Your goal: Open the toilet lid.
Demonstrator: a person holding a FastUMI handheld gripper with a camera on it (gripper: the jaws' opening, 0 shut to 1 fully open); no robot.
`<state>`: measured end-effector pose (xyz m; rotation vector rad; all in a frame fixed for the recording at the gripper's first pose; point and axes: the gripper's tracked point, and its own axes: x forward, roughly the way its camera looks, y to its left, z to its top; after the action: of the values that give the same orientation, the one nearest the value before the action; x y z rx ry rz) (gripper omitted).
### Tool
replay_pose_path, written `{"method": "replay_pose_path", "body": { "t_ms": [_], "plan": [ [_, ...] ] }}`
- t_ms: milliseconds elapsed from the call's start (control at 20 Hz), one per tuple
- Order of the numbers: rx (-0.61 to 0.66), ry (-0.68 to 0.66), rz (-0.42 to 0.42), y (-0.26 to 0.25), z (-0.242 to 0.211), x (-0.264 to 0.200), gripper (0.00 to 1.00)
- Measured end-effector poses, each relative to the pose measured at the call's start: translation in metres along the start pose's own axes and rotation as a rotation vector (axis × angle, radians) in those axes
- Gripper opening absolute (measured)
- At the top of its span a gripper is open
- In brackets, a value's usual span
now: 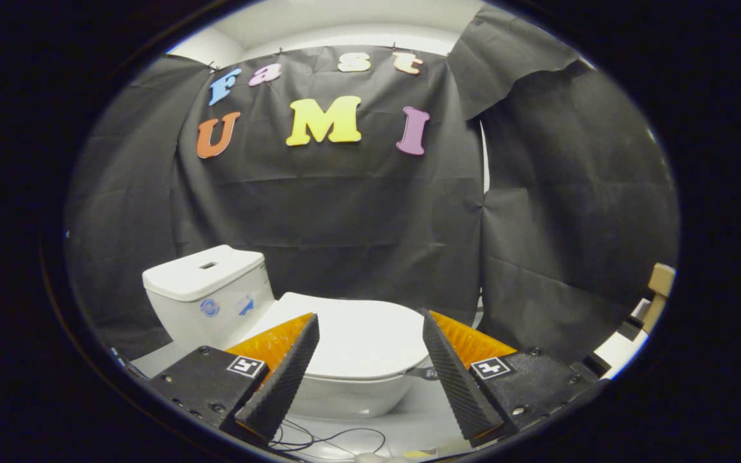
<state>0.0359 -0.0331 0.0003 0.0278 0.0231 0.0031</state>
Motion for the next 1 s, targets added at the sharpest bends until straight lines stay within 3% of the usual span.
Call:
{"method": "replay_pose_path", "body": {
  "t_ms": [450,650,1000],
  "plan": [
    [0.157,0.135,0.038,-0.054,-0.030,0.072,1.00],
    [0.309,0.216,0.090,-0.069,-0.057,0.108,0.98],
    [0.514,0.332,0.094,-0.103,-0.116,0.154,1.00]
  ]
}}
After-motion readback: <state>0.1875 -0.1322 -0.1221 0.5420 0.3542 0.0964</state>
